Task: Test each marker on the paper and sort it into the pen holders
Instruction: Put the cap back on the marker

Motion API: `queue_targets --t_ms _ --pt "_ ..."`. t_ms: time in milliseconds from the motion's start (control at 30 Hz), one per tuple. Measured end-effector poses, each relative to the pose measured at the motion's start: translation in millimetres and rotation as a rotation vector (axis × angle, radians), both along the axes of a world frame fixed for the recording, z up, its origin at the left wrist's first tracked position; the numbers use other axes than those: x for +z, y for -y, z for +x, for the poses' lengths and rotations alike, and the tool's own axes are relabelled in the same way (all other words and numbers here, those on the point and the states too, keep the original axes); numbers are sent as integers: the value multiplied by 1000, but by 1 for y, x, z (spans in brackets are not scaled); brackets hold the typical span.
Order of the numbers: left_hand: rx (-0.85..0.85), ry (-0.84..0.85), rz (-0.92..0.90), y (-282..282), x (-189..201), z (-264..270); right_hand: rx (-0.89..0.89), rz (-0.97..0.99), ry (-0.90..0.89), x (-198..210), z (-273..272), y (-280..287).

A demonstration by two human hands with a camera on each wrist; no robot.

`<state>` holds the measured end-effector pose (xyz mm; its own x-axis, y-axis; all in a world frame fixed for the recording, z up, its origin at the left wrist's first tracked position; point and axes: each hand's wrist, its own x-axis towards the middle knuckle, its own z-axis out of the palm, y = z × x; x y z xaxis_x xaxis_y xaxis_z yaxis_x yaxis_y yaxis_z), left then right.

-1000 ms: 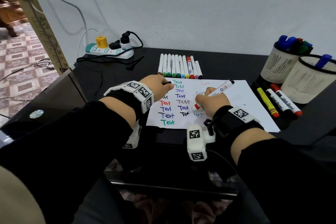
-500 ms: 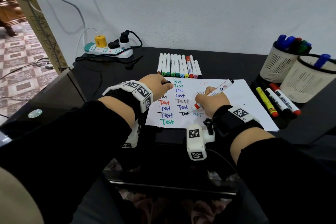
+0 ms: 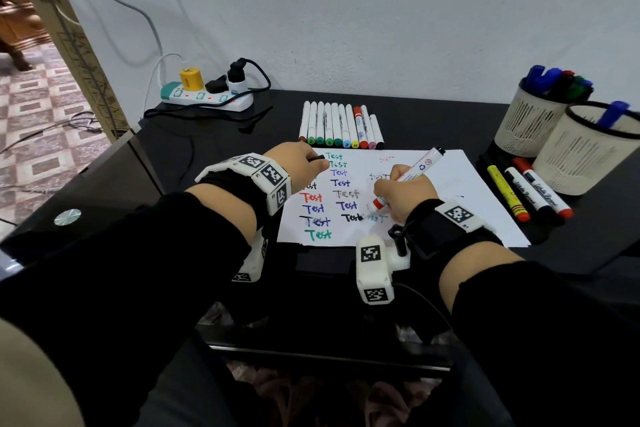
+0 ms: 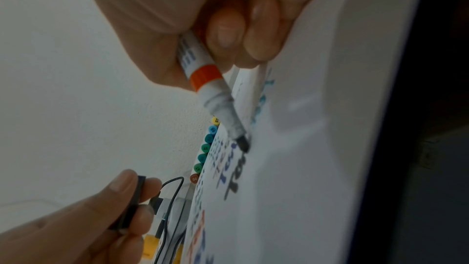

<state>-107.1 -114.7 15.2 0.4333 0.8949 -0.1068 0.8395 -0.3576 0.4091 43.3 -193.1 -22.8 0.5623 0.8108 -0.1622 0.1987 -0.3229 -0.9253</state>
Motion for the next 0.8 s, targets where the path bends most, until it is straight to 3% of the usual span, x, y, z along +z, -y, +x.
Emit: queue_targets --t_ms 400,600,800 --pt "-106 114 -100 3 0 -2 -71 -119 -270 15 11 -2" --pt "-113 231 -167 2 -3 -1 -48 86 -392 41 13 -15" --pt "-137 323 -215 3 -4 -1 21 178 -290 48 -2 -28"
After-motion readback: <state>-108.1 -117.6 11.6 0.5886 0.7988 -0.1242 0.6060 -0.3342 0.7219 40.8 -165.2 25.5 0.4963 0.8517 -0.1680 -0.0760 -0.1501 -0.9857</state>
